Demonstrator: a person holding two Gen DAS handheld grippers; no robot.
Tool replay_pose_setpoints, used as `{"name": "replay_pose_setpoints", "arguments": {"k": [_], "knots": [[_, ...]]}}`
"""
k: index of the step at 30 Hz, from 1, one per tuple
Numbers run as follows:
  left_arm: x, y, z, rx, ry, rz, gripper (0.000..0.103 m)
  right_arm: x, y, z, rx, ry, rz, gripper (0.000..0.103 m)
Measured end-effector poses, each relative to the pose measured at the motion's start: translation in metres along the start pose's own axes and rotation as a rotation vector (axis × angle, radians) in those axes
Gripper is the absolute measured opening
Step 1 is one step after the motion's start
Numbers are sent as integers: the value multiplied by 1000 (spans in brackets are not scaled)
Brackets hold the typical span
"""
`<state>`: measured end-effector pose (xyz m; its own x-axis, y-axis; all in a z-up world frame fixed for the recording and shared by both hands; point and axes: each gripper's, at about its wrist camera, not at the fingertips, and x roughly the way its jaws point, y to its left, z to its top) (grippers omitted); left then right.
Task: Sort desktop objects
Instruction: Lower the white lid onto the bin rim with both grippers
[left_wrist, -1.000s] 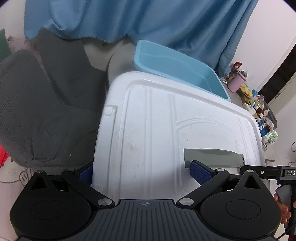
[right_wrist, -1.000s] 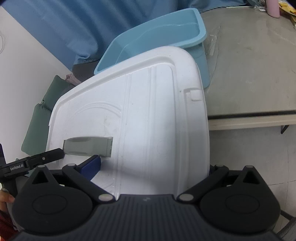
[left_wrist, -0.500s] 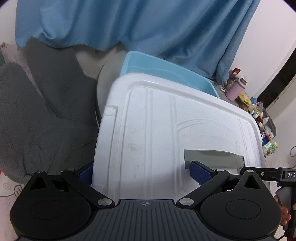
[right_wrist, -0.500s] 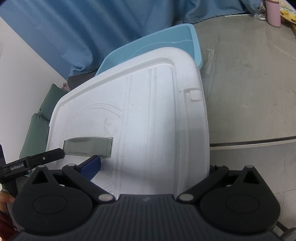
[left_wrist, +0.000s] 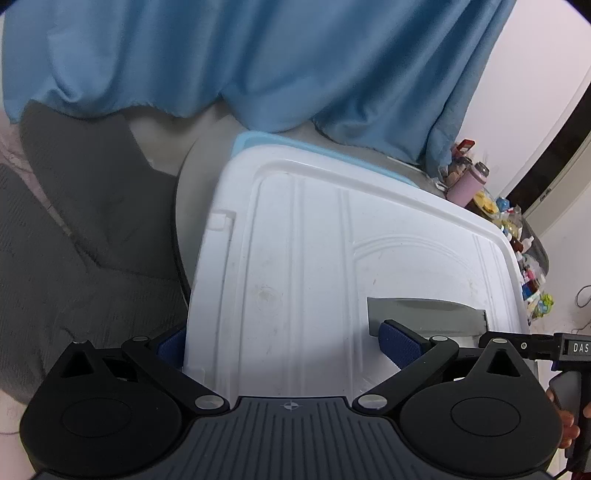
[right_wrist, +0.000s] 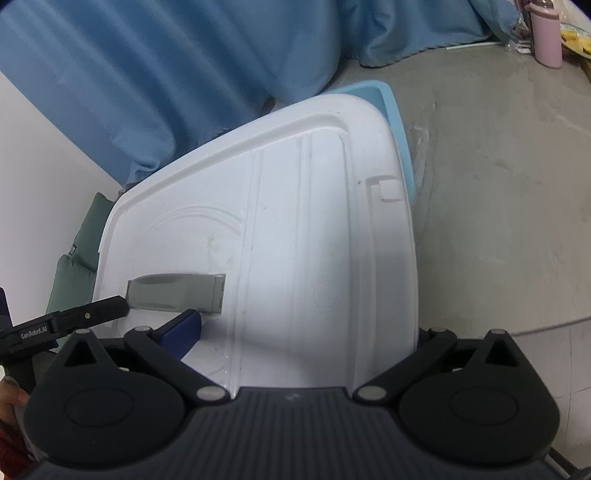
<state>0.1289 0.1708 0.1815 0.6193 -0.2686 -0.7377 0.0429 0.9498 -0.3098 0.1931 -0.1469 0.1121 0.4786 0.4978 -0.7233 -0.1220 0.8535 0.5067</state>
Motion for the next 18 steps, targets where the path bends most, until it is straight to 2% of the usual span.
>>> {"name": "replay_pose_setpoints", "arguments": {"k": [18], "knots": [[47, 20, 71, 13, 2, -19, 103, 22, 4, 45, 13, -15, -6, 103]]}}
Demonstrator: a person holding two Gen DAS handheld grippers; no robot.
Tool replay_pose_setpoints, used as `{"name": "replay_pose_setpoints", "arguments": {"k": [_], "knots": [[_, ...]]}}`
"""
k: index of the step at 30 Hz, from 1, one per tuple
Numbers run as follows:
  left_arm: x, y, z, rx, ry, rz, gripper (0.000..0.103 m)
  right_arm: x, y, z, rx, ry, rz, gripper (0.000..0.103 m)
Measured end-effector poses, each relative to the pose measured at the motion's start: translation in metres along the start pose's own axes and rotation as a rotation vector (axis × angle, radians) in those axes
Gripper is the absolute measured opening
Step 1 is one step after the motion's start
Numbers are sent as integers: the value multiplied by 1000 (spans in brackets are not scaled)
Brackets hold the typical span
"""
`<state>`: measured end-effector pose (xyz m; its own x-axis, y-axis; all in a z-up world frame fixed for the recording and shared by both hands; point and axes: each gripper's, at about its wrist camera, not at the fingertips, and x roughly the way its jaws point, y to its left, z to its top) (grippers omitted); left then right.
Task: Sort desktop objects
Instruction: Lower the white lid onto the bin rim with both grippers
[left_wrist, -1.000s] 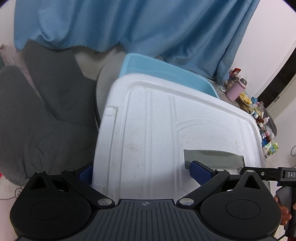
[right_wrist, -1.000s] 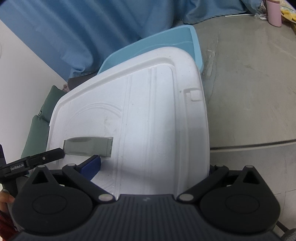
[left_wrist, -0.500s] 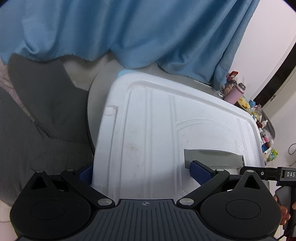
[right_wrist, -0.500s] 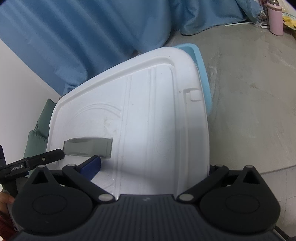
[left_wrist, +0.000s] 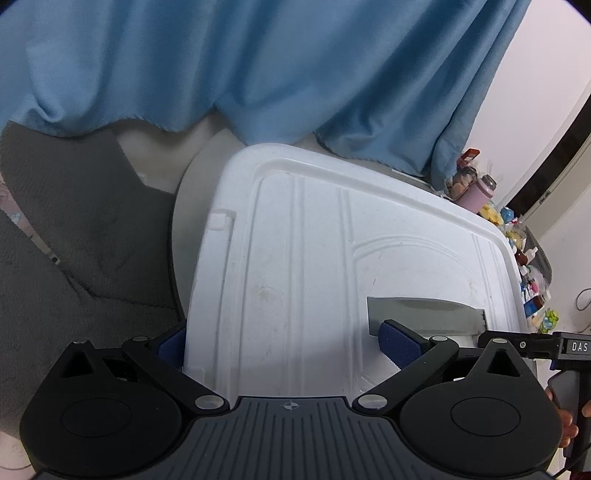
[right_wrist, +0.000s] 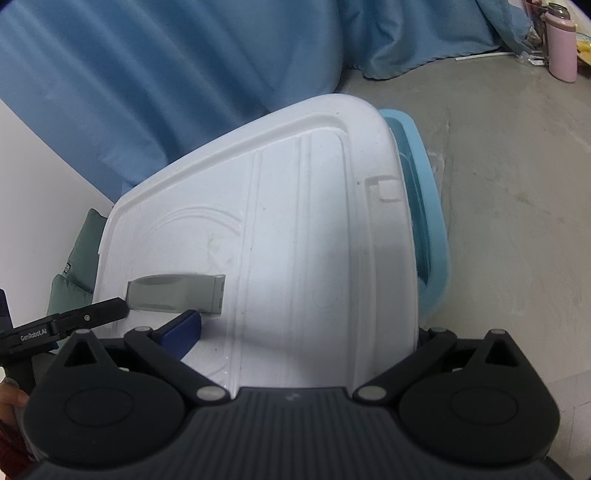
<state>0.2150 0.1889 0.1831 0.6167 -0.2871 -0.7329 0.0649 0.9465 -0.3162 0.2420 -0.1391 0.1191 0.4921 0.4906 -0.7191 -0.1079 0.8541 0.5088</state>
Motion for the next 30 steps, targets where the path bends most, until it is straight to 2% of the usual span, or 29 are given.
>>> {"name": "replay_pose_setpoints", "arguments": {"k": [11, 27, 30], "knots": [[35, -4, 33, -19, -7, 5, 103, 15, -8, 39, -12, 10, 0, 103], [66, -13, 53, -22, 13, 3, 102, 18, -20, 58, 15, 28, -8, 103], [77, -6, 56, -65, 15, -5, 103, 20, -23, 62, 60, 32, -21, 103]]}}
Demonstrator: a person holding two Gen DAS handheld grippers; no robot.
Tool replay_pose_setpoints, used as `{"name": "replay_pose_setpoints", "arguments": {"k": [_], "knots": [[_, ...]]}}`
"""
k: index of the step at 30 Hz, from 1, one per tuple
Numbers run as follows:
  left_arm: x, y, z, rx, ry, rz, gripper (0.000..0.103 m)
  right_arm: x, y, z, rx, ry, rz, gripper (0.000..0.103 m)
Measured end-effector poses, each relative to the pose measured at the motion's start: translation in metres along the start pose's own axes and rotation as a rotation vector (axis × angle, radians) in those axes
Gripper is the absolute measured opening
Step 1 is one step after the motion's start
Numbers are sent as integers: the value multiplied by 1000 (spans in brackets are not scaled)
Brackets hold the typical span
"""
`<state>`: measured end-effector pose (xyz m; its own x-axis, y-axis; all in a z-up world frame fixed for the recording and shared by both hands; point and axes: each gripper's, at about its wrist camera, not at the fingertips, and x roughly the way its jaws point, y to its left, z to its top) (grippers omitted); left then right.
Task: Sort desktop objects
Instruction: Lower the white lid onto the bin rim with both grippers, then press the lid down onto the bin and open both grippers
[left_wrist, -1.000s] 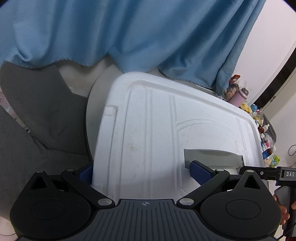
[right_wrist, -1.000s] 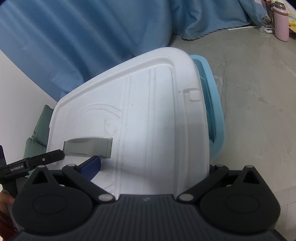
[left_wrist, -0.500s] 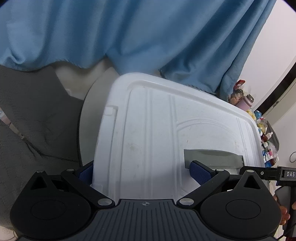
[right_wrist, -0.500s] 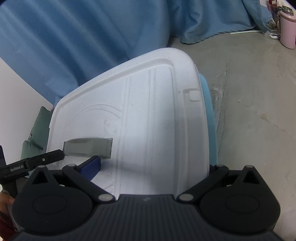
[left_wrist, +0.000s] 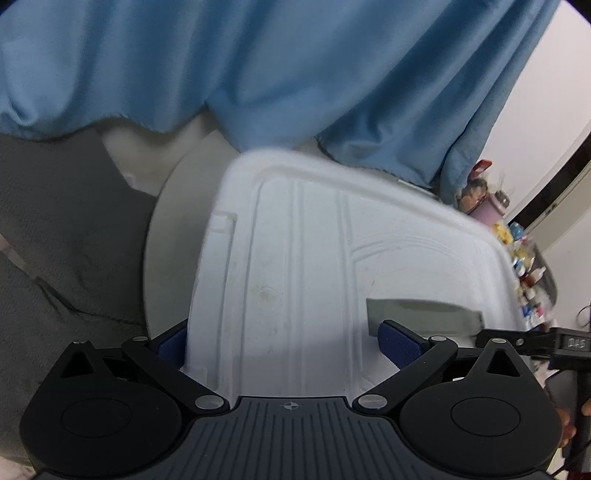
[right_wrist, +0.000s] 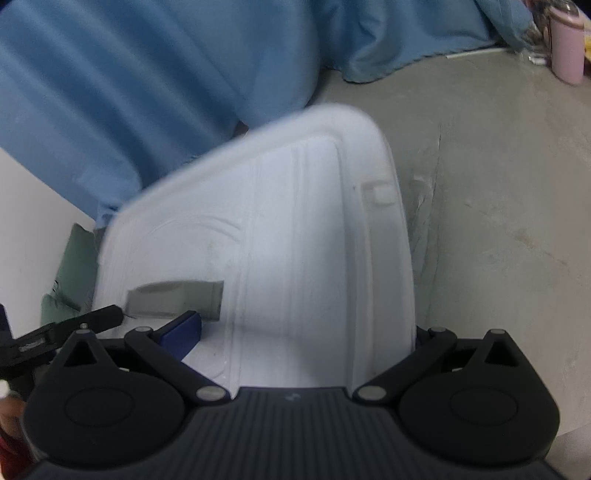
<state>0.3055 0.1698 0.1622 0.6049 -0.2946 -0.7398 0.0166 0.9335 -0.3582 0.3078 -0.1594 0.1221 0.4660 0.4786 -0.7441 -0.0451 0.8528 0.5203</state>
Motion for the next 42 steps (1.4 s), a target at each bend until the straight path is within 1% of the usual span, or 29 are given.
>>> {"name": "replay_pose_setpoints", "arguments": {"k": [3, 6, 8, 10, 13, 17, 19, 22, 25, 30, 33, 35, 39, 41, 42], "knots": [[8, 8, 2, -37, 5, 19, 103, -6, 0, 4, 31, -21, -6, 103], [7, 10, 4, -30, -14, 37, 103, -18, 3, 11, -16, -92, -79, 103], [7, 10, 7, -32, -22, 40, 103, -24, 4, 14, -43, -113, -107, 103], [7, 10, 9, -34, -29, 46, 103, -26, 2, 16, -35, -112, -102, 103], [7, 8, 11, -18, -32, 77, 103, -24, -3, 20, -14, -117, -99, 103], [9, 10, 13, -22, -23, 80, 103, -20, -3, 18, -41, -105, -118, 103], [11, 10, 14, -19, -18, 102, 103, -17, -3, 18, -49, -98, -124, 103], [14, 10, 14, -10, 10, 119, 103, -14, -3, 19, -63, -101, -146, 103], [18, 9, 10, 14, 37, 123, 103, -8, -9, 21, -51, -71, -126, 103], [24, 7, 6, 64, 68, 169, 103, -1, -14, 16, -55, -42, -158, 103], [26, 8, 6, 86, 86, 190, 103, 2, -14, 13, -56, -28, -157, 103], [26, 9, 6, 87, 93, 188, 103, 4, -13, 11, -57, -20, -153, 103], [27, 14, 6, 76, 94, 171, 103, 7, -13, 7, -64, -7, -150, 101], [29, 18, 5, 53, 96, 147, 103, 8, -13, 4, -60, -8, -144, 93], [30, 22, 5, 33, 97, 127, 103, 10, -13, 4, -56, -2, -143, 86]]}}
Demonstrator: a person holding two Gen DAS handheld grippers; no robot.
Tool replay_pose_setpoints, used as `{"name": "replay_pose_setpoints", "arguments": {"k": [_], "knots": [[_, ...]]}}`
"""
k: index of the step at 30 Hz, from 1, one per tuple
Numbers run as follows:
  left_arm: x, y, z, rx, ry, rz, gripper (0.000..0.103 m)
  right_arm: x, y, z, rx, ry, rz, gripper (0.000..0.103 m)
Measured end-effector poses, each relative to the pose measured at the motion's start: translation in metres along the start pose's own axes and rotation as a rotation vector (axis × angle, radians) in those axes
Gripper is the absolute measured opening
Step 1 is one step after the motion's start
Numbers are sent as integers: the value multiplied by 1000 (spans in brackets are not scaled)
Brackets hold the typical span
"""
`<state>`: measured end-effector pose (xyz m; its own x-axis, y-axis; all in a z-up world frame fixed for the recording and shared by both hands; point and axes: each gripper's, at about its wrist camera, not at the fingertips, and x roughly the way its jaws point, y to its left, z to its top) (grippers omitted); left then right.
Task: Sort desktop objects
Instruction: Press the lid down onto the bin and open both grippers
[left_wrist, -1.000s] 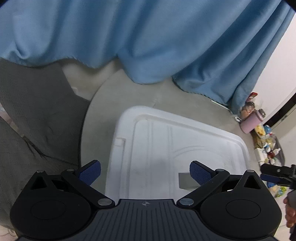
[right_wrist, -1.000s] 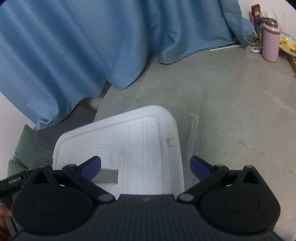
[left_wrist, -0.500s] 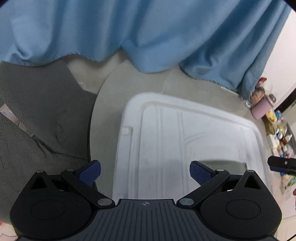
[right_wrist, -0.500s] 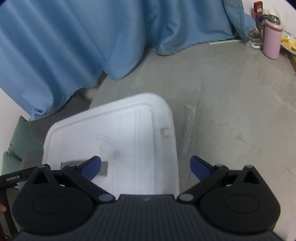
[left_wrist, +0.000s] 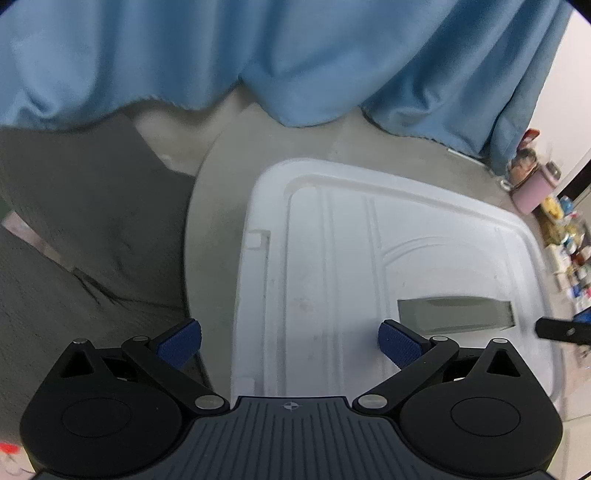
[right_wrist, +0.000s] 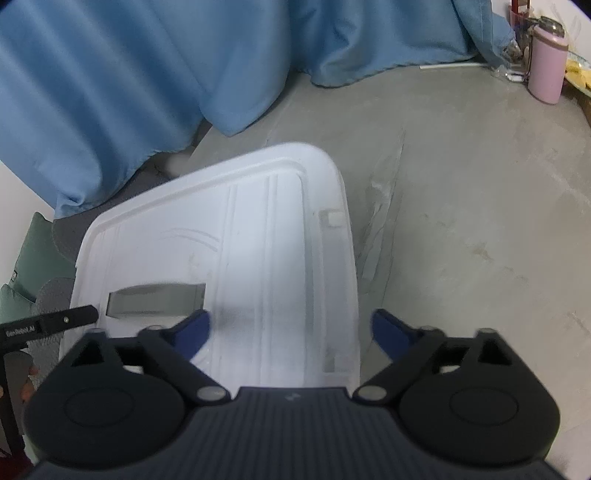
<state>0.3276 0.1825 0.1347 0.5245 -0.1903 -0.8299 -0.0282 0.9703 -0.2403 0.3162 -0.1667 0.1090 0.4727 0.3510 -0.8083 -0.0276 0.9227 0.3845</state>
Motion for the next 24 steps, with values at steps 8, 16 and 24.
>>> {"name": "replay_pose_setpoints", "arguments": {"k": [8, 16, 24], "knots": [[6, 5, -6, 2, -22, -43, 102, 2, 2, -2, 9, -5, 0, 79], [9, -8, 1, 50, -35, -52, 97, 4, 3, -2, 21, -10, -7, 78], [18, -11, 10, 59, -25, -49, 97, 9, 2, 2, 38, -8, -20, 78]]}}
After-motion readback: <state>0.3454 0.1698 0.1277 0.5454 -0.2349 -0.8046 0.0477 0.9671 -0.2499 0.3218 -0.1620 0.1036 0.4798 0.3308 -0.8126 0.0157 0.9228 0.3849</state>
